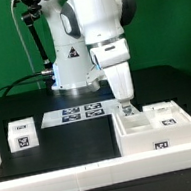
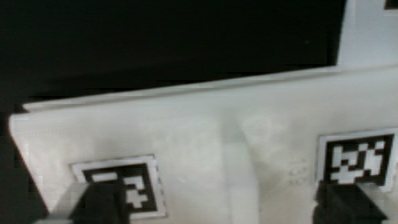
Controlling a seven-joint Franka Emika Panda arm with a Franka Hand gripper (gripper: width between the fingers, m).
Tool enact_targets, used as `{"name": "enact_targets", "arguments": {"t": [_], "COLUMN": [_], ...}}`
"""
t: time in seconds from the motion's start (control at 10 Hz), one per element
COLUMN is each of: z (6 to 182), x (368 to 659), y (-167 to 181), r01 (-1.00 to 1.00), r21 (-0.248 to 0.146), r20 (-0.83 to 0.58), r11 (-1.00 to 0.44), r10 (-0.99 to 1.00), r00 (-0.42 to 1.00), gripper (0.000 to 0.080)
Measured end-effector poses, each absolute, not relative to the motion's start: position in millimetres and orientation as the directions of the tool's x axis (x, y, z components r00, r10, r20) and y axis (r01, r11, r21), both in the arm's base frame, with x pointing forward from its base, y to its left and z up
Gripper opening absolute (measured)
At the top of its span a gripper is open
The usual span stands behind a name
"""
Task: Assemble cabinet
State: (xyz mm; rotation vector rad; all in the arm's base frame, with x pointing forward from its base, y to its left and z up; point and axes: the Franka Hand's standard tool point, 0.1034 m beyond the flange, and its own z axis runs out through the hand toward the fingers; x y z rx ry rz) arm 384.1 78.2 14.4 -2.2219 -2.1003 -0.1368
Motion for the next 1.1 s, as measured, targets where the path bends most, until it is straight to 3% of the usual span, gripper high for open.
{"name": "enact_targets", "arguments": {"t": [0.1, 0.2, 0.4, 0.9, 1.0, 1.1], "z": [13.8, 12.1, 11.0, 12.3, 24.4, 38.0], "x": [384, 382, 382, 382, 386, 392], "y": [78, 76, 76, 75, 70, 69], "r01": [0.998, 0.998, 0.998, 0.998, 0.994, 0.993], "r21": [0.001, -0.005, -0.009, -0.015, -0.043, -0.036], "r20": [0.120, 0.120, 0.120, 0.116, 0.083, 0.065], "r11": [-0.057, -0.061, -0.063, -0.068, -0.102, -0.111], "r10": [0.991, 0.991, 0.991, 0.991, 0.991, 0.991], "r00": [0.057, 0.062, 0.063, 0.069, 0.106, 0.113], "gripper": [0.0391, 0.0391, 0.0066, 0.0067, 0.0067, 0.0067]}}
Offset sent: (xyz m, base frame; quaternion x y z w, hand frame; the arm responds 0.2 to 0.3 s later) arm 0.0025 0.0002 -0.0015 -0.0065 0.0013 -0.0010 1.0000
